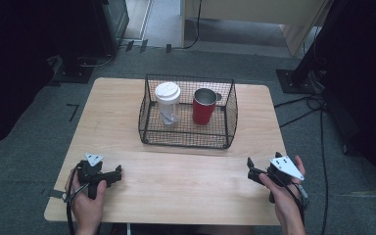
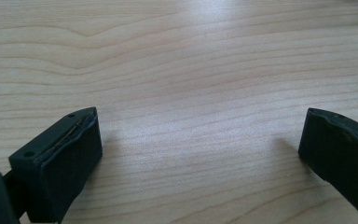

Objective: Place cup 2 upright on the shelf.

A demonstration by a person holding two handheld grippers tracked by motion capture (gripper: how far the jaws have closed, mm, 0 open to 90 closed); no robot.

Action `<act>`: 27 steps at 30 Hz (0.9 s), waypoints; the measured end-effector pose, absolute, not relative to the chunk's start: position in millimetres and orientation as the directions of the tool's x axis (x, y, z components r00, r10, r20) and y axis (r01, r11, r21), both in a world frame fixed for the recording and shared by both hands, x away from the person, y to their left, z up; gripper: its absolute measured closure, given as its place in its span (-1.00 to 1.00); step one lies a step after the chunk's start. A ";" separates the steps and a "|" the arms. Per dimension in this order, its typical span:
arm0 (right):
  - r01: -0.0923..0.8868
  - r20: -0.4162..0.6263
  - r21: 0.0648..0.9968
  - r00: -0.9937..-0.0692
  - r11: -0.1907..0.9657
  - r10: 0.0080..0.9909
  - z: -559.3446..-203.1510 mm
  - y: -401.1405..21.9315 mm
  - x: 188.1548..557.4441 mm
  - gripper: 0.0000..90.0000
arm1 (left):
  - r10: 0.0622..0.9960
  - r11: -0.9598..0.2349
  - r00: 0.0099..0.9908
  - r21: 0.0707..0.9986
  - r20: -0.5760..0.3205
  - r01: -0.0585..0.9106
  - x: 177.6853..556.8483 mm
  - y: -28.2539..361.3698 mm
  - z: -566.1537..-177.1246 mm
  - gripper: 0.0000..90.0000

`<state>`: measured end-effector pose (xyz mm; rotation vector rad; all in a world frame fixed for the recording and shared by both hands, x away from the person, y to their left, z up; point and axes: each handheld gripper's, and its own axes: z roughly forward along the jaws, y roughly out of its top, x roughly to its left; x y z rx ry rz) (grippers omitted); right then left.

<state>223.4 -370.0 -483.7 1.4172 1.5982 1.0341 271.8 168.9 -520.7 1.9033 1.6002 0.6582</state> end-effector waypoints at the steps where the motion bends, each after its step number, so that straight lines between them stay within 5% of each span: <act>1: 0.393 -0.020 0.918 -0.100 0.058 0.995 -485.4 -372.4 222.3 -1.00 | 0.986 -0.130 0.166 0.692 0.014 0.710 271.8 168.9 -520.7 -1.00; 27: 0.563 -0.068 0.824 -0.012 0.063 0.998 -524.7 -417.2 205.7 -1.00 | 0.986 -0.129 0.166 0.692 0.014 0.710 271.8 168.9 -520.7 -1.00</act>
